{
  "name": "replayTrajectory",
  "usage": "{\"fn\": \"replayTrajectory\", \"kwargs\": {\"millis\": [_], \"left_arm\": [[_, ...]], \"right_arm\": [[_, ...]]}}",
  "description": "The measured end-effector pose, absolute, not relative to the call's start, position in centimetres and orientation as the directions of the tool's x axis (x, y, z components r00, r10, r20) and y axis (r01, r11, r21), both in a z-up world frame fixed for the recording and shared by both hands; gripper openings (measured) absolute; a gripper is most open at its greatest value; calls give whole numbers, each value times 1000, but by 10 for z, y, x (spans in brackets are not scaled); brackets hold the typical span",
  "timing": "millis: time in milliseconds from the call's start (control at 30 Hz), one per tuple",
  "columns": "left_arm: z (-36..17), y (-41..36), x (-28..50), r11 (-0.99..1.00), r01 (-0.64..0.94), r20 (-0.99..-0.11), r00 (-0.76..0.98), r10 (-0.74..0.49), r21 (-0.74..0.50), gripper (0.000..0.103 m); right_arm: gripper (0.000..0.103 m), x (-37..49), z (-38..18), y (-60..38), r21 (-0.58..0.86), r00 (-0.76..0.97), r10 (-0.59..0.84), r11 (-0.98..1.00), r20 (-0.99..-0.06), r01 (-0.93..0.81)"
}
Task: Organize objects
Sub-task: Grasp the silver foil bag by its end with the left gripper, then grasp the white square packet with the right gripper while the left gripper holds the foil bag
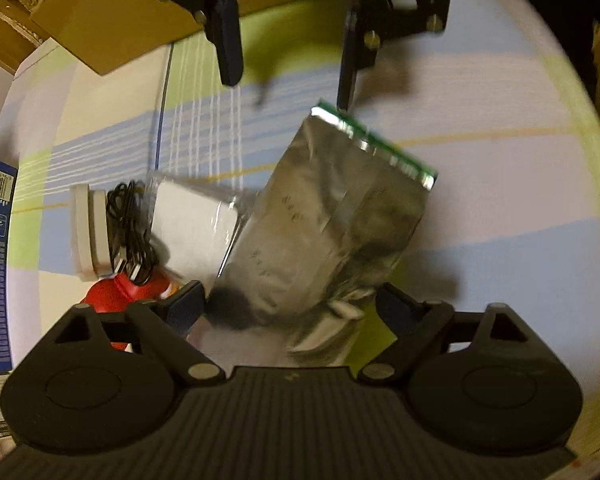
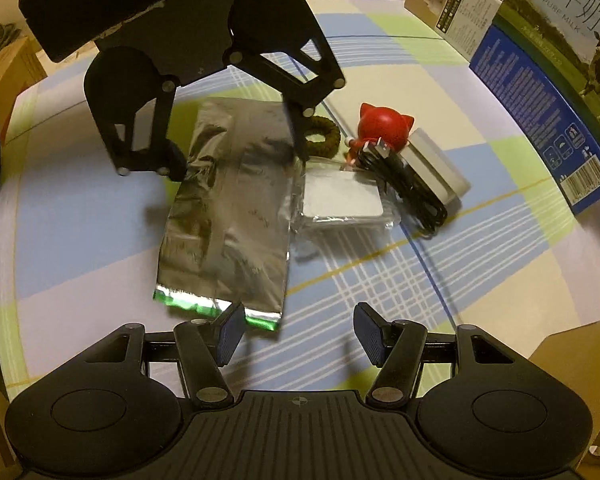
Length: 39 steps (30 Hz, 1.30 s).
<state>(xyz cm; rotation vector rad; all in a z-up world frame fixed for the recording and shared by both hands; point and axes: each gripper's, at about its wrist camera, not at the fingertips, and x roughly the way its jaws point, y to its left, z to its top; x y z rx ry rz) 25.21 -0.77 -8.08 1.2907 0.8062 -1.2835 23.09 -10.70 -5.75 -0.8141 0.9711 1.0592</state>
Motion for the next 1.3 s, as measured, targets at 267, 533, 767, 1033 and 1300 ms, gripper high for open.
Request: {"fn": "replayTrajectory", "kwargs": {"millis": [267,533,767,1033,1300], "left_arm": [[-77,11,256,-13,975,-957,213,-198,220,35],[-58,51,236,244,960,-968,184,-169,139,32],[-47,65,236,376,926,-973,106,-207,21,74],[-66,33,256,412,911,-978,101,-182,18,65],[-67,39,263,469,883,-984,77,-160,-7,33]], "right_arm": [[57,231,-56,-100,-92,191,322,299,-927,-950],[58,232,-49,-91,-86,202,334,331,-921,-940],[58,231,-43,-87,-72,206,349,359,-914,-931],[58,243,-43,-84,-78,222,344,385,-913,-919],[62,274,-38,-68,-41,238,403,440,-884,-897]]}}
